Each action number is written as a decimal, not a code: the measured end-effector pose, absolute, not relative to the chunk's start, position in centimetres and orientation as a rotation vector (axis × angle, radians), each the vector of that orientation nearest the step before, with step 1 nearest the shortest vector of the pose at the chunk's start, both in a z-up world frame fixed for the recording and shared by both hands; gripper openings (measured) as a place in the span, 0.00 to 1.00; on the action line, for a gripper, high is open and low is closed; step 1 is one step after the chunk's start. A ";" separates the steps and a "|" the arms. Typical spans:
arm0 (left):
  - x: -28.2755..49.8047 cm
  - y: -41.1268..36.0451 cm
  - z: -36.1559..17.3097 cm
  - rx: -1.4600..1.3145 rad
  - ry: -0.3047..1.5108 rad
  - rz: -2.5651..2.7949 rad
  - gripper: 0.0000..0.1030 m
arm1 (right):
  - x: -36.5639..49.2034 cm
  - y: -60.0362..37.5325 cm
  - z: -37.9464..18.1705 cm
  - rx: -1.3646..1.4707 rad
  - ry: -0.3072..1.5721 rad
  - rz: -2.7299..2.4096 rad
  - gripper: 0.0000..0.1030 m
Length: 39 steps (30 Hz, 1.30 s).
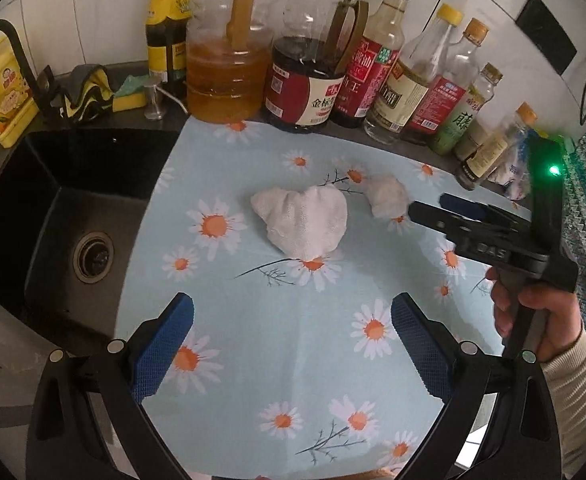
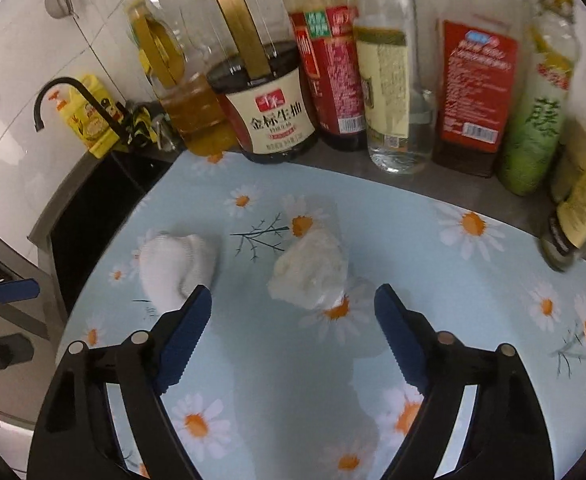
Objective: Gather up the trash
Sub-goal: 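Grasp the plastic-wrapped tissue ball with the right tool while the left tool grasps the white tissue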
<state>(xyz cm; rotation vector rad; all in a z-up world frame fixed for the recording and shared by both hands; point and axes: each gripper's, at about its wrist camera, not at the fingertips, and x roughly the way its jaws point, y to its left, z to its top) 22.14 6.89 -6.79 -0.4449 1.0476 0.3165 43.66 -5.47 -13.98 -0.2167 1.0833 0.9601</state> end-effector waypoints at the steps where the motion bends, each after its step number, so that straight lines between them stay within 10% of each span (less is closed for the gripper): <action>1: 22.4 6.9 -7.1 -0.450 1.054 0.321 0.93 | 44.0 -5.1 -14.5 -0.222 1.092 0.967 0.80; 13: 24.1 7.2 -9.2 -0.514 1.085 0.356 0.93 | 45.8 -3.4 -17.4 -0.274 1.118 0.965 0.51; 39: 33.1 8.4 -13.8 -0.327 1.196 0.356 0.93 | 42.6 -14.6 -11.7 -0.116 1.055 0.906 0.48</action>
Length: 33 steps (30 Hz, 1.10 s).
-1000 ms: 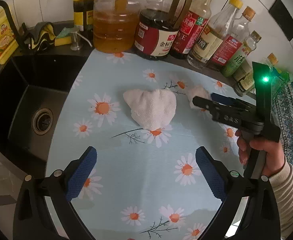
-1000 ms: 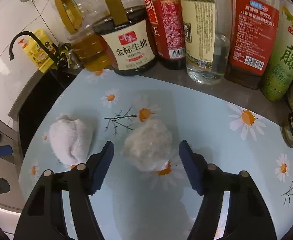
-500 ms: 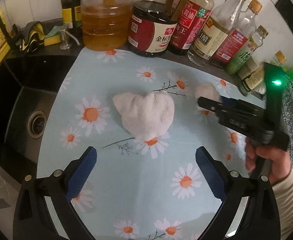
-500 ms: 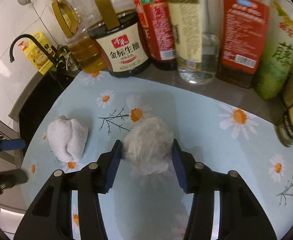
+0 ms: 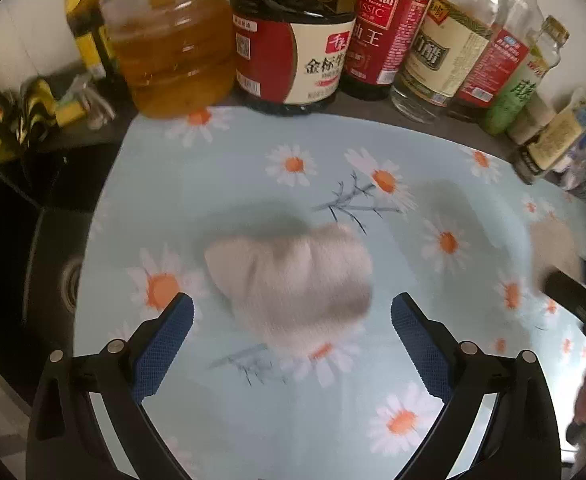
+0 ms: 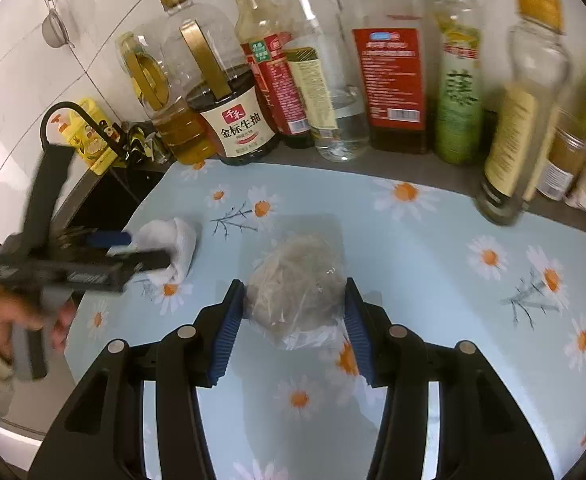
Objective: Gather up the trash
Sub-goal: 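Grasp the plastic-wrapped tissue ball with the right tool while the left tool grasps the white tissue, then carry both tissues down over the black trash bin with both tools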
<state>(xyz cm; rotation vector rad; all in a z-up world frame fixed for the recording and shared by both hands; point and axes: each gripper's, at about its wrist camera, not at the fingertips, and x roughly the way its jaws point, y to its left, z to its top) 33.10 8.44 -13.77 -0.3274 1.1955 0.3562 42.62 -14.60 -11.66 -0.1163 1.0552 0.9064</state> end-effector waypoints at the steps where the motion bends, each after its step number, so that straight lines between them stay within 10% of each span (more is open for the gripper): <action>1: 33.4 8.4 -13.9 -0.313 1.200 0.358 0.93 | 42.4 -15.0 -11.6 -0.110 1.057 0.904 0.48; 9: 34.5 9.3 -15.8 -0.326 1.220 0.364 0.89 | 41.4 -18.2 -11.8 -0.049 1.076 0.877 0.48; 20: 33.2 8.4 -15.4 -0.333 1.195 0.320 0.43 | 39.9 -19.8 -12.2 -0.008 1.087 0.853 0.48; 33: 28.1 7.1 -11.1 -0.315 1.128 0.241 0.41 | 35.6 -18.3 -10.8 -0.017 1.069 0.849 0.48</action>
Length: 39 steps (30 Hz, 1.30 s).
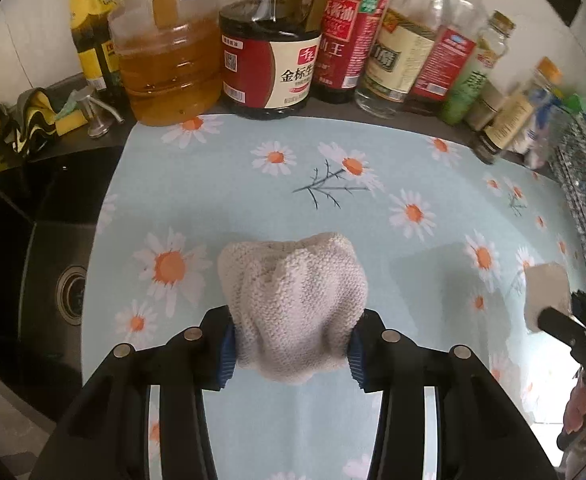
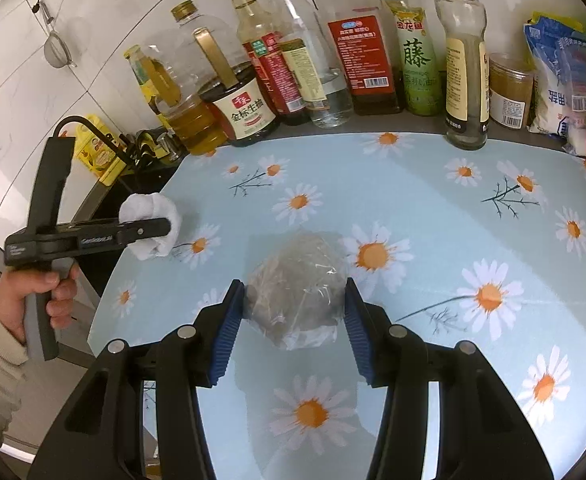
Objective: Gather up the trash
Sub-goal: 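Carry both tissues down over the black trash bin with both tools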
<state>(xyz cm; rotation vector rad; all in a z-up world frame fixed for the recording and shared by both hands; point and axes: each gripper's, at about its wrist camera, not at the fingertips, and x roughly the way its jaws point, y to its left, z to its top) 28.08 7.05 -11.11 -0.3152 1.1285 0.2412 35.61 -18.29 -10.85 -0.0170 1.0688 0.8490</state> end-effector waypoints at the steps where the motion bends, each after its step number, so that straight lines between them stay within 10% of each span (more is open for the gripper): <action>1: 27.7 6.8 -10.8 -0.310 1.126 0.235 0.41 | 35.2 -18.1 -10.7 -0.020 1.064 0.845 0.48; 39: 6.4 6.0 -5.9 -0.288 0.992 -0.109 0.41 | 13.3 -13.6 -7.2 0.031 1.021 0.638 0.48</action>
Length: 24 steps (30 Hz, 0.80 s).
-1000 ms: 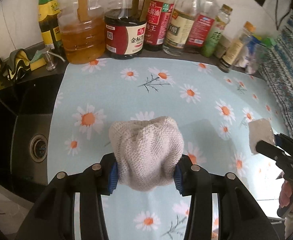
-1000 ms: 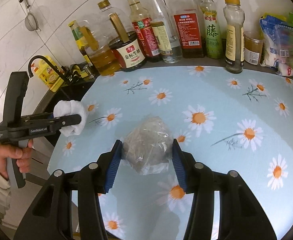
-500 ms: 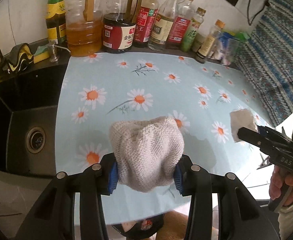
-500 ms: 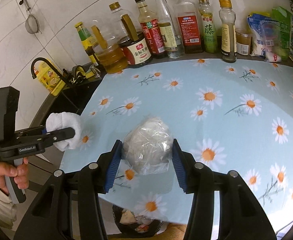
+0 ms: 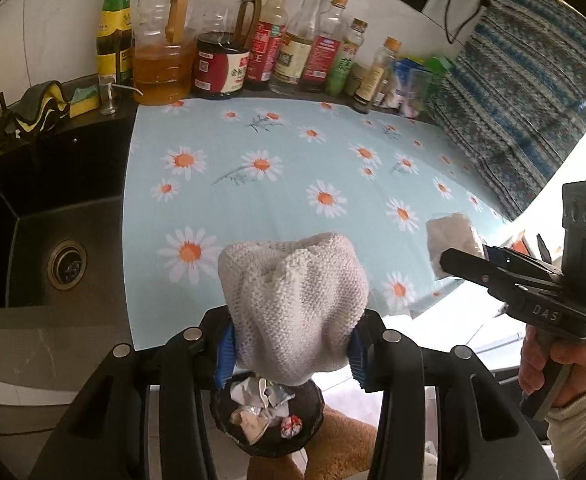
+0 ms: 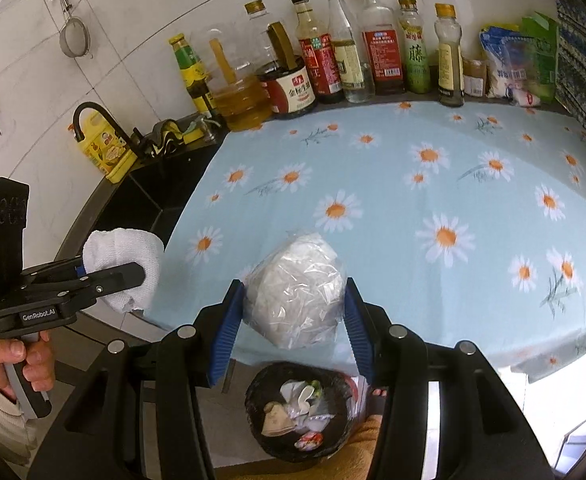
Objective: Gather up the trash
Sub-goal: 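Carry both tissues down over the black trash bin with both tools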
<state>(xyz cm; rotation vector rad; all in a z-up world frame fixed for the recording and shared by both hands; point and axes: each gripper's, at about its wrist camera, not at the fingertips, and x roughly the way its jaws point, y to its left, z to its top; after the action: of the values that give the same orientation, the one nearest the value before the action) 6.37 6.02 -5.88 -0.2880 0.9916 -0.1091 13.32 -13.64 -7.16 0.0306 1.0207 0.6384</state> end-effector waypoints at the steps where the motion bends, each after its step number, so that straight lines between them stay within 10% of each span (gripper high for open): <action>1: 5.9 5.9 -6.0 -0.287 0.993 -0.115 0.41 | 12.7 -13.6 -7.3 0.031 1.025 0.635 0.48; 24: -1.9 4.7 -12.4 -0.309 1.134 -0.144 0.41 | 5.0 -11.5 -15.1 0.008 1.220 0.696 0.48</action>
<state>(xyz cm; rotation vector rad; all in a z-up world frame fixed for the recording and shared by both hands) -1.89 4.75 -12.36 -0.3088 1.1336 -0.1439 5.03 -11.52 -15.09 0.0084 1.2196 0.6962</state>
